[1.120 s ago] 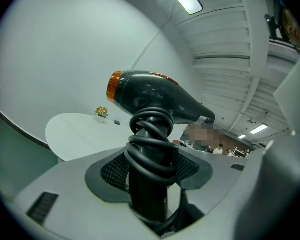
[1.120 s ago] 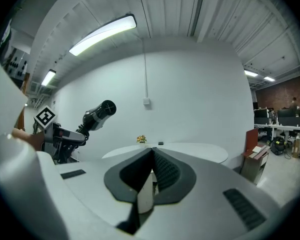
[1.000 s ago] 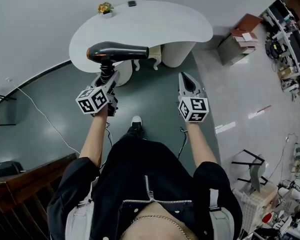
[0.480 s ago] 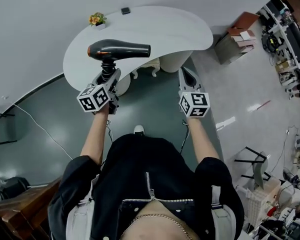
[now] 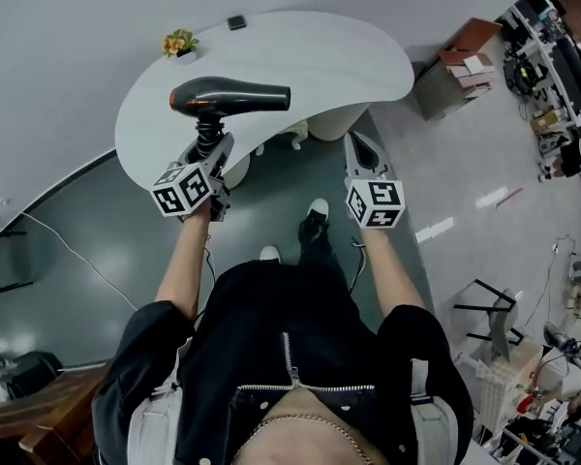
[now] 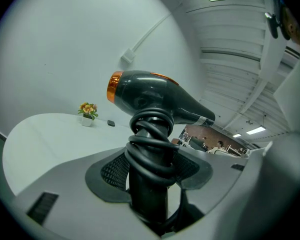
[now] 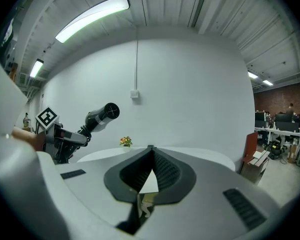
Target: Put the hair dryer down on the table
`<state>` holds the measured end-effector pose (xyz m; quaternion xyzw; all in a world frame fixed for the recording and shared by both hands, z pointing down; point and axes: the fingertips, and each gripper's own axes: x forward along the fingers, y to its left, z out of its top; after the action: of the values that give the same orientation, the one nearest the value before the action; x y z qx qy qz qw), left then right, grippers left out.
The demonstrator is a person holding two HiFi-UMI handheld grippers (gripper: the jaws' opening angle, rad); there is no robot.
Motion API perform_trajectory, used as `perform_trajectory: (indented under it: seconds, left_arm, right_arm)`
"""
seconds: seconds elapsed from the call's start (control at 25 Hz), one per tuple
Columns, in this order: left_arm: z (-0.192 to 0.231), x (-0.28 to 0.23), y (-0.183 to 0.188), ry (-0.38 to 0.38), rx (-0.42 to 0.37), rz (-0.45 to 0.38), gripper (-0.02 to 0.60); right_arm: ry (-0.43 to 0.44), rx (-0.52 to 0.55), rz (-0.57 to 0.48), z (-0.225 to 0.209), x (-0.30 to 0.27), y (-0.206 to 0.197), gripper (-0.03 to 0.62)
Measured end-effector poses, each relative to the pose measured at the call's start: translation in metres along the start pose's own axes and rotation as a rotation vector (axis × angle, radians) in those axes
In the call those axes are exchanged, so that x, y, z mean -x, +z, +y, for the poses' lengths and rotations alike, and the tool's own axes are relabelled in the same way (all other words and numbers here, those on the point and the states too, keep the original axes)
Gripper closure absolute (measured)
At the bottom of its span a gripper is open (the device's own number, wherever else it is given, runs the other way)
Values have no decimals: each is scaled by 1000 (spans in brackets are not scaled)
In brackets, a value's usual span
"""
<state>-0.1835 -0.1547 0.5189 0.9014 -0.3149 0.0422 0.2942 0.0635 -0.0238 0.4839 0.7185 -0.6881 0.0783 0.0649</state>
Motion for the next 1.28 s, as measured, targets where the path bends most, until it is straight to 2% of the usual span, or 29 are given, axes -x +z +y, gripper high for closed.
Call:
perform_trajectory:
  seconds: [0.36,0.68,0.96,1.12,1.28]
  left_arm:
    - [17,-47,14,61,11,-2,325]
    - [23,-106,48,169,31,-65,325]
    - [25,-160,79,267,99,-151,325]
    - [22,-177,84,323,103,-173,325]
    - [26,-186,80,357,117,-165,325]
  right_arm:
    - [69,0,11,-28,-69,0,589]
    - [209,10,-5,-70,-165,30,589]
    - [326,32,-12,-118,-244,58,589]
    - [374,31,-6,-135,-280,63,589]
    - [420,23,-8,-131,-303,68,589]
